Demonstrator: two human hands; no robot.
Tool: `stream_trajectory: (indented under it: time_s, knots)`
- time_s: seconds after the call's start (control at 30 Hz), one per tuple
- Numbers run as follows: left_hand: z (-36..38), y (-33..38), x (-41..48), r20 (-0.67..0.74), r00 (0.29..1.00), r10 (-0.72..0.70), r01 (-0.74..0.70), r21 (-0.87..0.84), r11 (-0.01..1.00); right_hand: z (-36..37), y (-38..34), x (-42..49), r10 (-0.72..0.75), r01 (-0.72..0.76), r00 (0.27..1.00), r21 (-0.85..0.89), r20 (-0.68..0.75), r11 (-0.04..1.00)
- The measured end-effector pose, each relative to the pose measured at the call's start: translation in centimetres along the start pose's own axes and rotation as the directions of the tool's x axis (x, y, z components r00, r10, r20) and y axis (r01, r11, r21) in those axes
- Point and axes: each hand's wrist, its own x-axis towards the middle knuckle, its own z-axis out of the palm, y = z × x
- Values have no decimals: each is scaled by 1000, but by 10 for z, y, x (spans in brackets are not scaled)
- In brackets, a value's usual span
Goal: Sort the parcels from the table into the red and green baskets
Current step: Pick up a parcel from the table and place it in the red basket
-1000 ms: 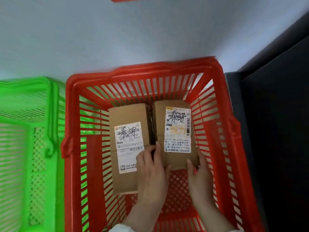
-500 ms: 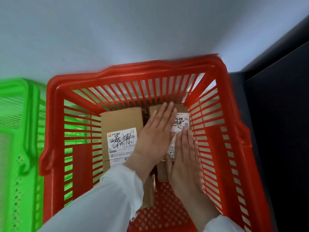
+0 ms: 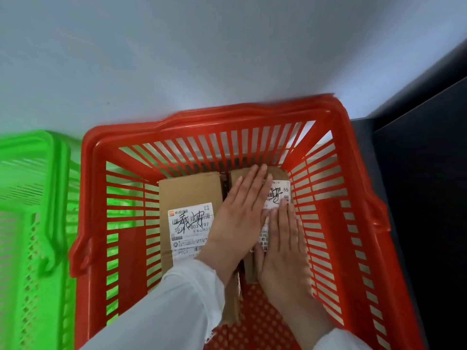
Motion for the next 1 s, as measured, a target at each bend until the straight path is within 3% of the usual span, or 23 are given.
stream_trajectory:
  time_s: [0.13,0.2,0.3,0.33,0.4,0.47,0.5,0.7,0.77,0.87,1.0]
  knots:
    - [-36,2,0,202,979,-42,43,3,999,-30,2,0,-14,6,991,59,134,998]
    - [-68,8,-13,276,957,-89,109,-57,992,-62,-1,-8,-16,-42,958,195,285,980]
    - [-128,25,-58,290,938,-190,274,-282,919,-127,-19,-42,34,-138,972,449,233,883]
    - [-149,31,-76,311,920,-240,351,-375,858,-152,-28,-57,43,-156,974,523,221,838]
    - [-199,42,-117,392,852,-347,521,-568,637,-205,-45,-94,62,-197,968,588,242,784]
    - [-249,51,-161,470,774,-425,626,-669,400,-263,-58,-132,123,-266,957,621,264,737]
    - [-273,56,-182,486,751,-446,644,-687,336,-296,-62,-149,159,-315,944,638,291,702]
    - [-388,113,-283,496,696,-519,637,-760,130,-442,-64,-244,275,-557,830,751,486,355]
    - [-403,134,-305,538,686,-489,634,-772,40,-471,-60,-271,320,-584,804,767,501,266]
    - [-423,167,-333,635,639,-435,625,-758,-188,-504,-54,-315,405,-605,752,789,520,110]
    - [-449,208,-371,637,682,-360,591,-769,-243,-534,-55,-379,480,-552,686,820,548,-147]
